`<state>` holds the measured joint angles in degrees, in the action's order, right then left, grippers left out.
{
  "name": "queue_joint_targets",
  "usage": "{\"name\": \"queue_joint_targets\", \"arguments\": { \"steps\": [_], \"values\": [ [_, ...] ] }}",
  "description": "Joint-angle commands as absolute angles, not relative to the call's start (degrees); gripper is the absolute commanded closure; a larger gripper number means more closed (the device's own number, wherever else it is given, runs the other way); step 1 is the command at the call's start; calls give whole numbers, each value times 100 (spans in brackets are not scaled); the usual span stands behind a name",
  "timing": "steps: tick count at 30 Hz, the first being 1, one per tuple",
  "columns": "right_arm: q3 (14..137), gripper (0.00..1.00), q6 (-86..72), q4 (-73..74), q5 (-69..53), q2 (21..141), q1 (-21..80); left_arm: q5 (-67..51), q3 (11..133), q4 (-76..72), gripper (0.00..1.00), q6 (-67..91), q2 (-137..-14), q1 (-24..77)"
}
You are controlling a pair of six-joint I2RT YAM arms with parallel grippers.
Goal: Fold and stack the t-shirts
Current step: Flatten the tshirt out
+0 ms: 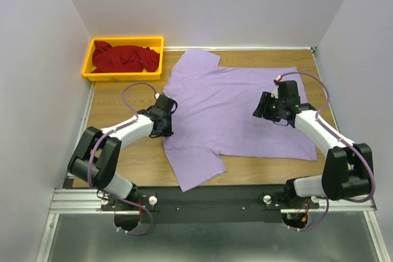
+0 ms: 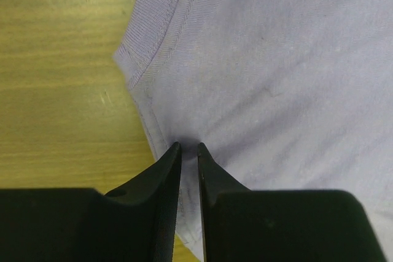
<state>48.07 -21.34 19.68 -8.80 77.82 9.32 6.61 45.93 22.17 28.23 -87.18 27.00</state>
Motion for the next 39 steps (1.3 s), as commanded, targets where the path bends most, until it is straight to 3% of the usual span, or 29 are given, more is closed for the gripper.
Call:
{"name": "queue_joint_targets", "arguments": {
  "steps": [1, 5, 10, 19, 26, 32, 39],
  "values": [
    [4737, 41, -2039, 2162, -686, 7717, 967, 351, 4228, 2970, 75, 3032, -8527, 2707],
    [4816, 41, -2039, 2215, -492, 7769, 975, 728, 4297, 3032, 71, 3138, -8306, 2690],
    [4957, 40, -2092, 2346, -194, 7787, 967, 1037, 4754, 3076, 55, 3225, -8113, 2646],
    [5159, 36, -2338, 2672, 931, 8137, 949, 1204, 5291, 2550, 54, 3103, -8173, 2575],
    [5817, 32, -2321, 2672, 1204, 8831, 774, 1125, 6046, 2136, 53, 2787, -9182, 2487],
    [6451, 28, -2294, 2663, 1353, 9588, 703, 1125, 6925, 1986, 43, 2655, -10062, 2408],
    [6925, 27, -2180, 2532, 1319, 10458, 457, 1134, 7777, 2030, 43, 2444, -11090, 2286]
  ]
}}
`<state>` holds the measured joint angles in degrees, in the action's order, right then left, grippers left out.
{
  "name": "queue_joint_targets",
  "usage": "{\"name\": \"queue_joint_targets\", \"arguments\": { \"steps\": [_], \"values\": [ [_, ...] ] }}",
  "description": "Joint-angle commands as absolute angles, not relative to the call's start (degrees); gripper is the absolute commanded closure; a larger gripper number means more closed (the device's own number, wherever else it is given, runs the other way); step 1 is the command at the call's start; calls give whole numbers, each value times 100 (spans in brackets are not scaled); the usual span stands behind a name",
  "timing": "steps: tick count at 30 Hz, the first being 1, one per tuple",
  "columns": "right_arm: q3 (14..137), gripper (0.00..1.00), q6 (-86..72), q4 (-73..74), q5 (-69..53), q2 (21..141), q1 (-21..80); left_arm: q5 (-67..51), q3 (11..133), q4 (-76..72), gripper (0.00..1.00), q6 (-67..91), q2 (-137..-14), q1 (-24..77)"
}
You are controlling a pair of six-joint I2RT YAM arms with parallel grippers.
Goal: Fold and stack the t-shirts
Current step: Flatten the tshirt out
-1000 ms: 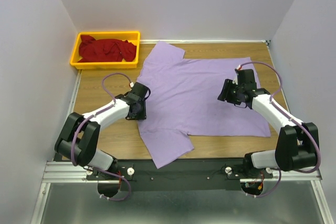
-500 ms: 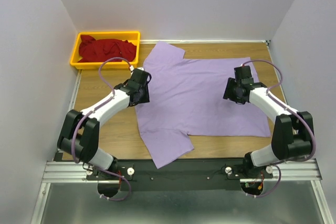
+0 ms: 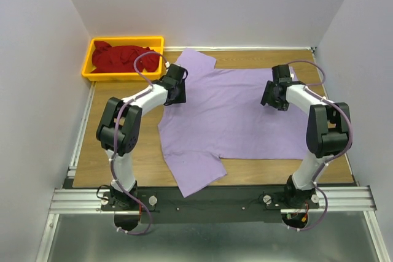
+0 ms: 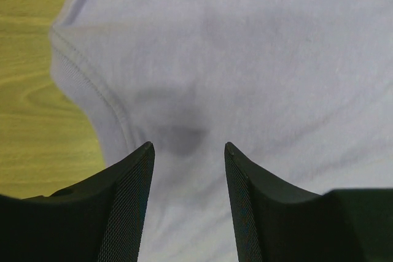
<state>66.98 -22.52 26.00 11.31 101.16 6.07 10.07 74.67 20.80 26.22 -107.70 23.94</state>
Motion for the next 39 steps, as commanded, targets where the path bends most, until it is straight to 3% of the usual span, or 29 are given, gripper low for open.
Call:
{"name": "queue_joint_targets", "arguments": {
  "steps": [1, 18, 28, 33, 39],
  "values": [
    [6952, 27, -2162, 2523, 1284, 10459, 422, 1134, 7857, 2056, 43, 2426, -11161, 2250],
    [7821, 27, -1986, 2320, 853, 11812, 123, 817, 9254, 2689, 43, 2206, -12672, 1741],
    [8885, 27, -1829, 2338, 774, 12357, 62, 826, 11019, 3172, 43, 2065, -13544, 1573],
    [8948, 27, -1679, 2443, 686, 11762, 53, 931, 11110, 3191, 41, 2109, -12967, 1582],
    [8264, 25, -1898, 2812, 721, 10322, 53, 1195, 9620, 2883, 35, 2294, -11098, 1608]
  ]
}}
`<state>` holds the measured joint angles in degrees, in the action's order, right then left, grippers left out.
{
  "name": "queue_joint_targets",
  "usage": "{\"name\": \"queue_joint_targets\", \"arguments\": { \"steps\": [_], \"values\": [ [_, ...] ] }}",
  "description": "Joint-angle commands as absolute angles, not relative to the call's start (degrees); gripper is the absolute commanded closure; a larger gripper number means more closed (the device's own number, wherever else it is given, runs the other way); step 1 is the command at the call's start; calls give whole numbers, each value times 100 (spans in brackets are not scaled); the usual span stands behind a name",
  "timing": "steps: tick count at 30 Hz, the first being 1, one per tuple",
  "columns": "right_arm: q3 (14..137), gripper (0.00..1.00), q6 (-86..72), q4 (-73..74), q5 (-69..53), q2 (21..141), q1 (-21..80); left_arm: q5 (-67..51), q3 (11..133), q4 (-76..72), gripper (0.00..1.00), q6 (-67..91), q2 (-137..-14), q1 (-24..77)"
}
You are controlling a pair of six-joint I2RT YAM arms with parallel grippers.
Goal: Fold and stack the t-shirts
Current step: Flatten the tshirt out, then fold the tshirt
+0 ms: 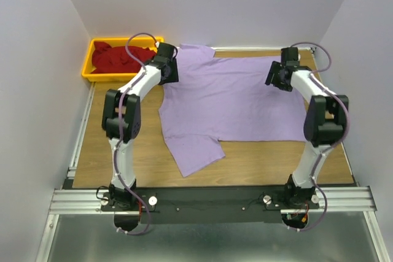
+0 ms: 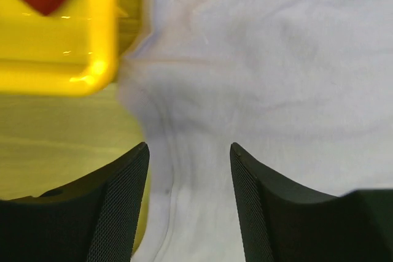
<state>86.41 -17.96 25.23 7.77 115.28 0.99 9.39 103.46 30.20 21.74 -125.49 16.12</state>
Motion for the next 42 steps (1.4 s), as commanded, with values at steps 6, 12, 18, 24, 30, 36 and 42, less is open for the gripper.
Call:
{"name": "queue_joint_targets", "arguments": {
  "steps": [6, 12, 18, 24, 30, 36, 42],
  "values": [
    [7428, 11, -2056, 3199, 888, 8695, 27, 1792, 7746, 2514, 30, 2417, -8698, 1608],
    [6356, 0, -2170, 3287, 958, 7026, 26, 2084, 5987, 2646, 14, 2969, -6404, 1591],
    [5320, 0, -2601, 3296, 1485, 6188, 18, 1521, 4326, 2197, 7, 3418, -4827, 1591],
    [4843, 0, -2953, 3620, 1688, 5748, 26, 634, 3815, 2662, 12, 3929, -5316, 1635],
    [4650, 0, -3208, 3727, 1538, 5897, 26, 220, 4069, 2996, 17, 3297, -6922, 1731],
    [4579, 0, -3226, 3727, 1556, 5985, 26, 193, 4122, 2830, 28, 3322, -7522, 2205],
    [4526, 0, -3155, 3718, 1679, 6029, 26, 404, 4315, 2681, 34, 3419, -8033, 2443]
  ]
}}
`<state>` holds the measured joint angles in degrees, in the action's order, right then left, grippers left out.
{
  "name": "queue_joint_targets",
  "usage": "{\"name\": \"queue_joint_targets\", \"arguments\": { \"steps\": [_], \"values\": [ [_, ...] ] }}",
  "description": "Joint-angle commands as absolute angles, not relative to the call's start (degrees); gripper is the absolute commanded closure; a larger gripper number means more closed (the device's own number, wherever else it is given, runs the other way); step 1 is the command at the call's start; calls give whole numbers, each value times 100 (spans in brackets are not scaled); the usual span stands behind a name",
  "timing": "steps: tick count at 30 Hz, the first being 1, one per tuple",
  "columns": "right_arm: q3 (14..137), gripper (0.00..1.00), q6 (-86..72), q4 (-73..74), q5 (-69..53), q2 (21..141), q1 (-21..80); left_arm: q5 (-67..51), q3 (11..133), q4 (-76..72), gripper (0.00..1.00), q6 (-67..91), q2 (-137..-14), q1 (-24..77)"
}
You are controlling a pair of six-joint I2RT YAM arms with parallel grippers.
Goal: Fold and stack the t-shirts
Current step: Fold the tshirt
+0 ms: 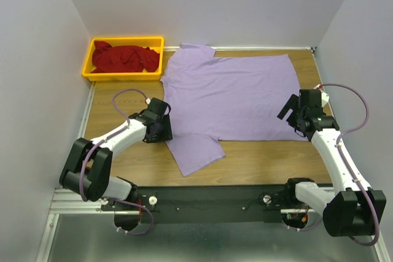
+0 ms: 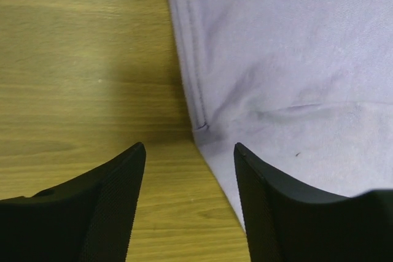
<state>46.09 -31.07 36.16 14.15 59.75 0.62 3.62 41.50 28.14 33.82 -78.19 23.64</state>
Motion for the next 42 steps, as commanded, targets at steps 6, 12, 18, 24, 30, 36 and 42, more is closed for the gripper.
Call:
{"name": "queue_joint_targets", "arguments": {
  "steps": [6, 12, 18, 24, 30, 36, 42],
  "values": [
    [4491, 0, -3111, 3709, 1661, 6047, 26, 913, 4456, 2716, 43, 3674, -7963, 2470],
    [4535, 0, -3076, 3691, 1582, 6100, 26, 1186, 4544, 2637, 52, 3832, -7840, 2470],
    [4535, 0, -3094, 3683, 1573, 6143, 18, 950, 4570, 2628, 53, 3604, -8296, 2470],
    [4518, 0, -3103, 3674, 1564, 6152, 26, 835, 4588, 2566, 53, 3533, -8621, 2601],
    [4456, 0, -3129, 3674, 1599, 6161, 26, 826, 4570, 2637, 60, 3472, -8798, 2672],
    [4438, 0, -3129, 3691, 1828, 6231, 26, 931, 4535, 2698, 87, 3463, -8649, 2689],
    [4509, 0, -3313, 3814, 2179, 6468, 18, 975, 4448, 2567, 100, 3402, -8473, 2681]
  ]
}}
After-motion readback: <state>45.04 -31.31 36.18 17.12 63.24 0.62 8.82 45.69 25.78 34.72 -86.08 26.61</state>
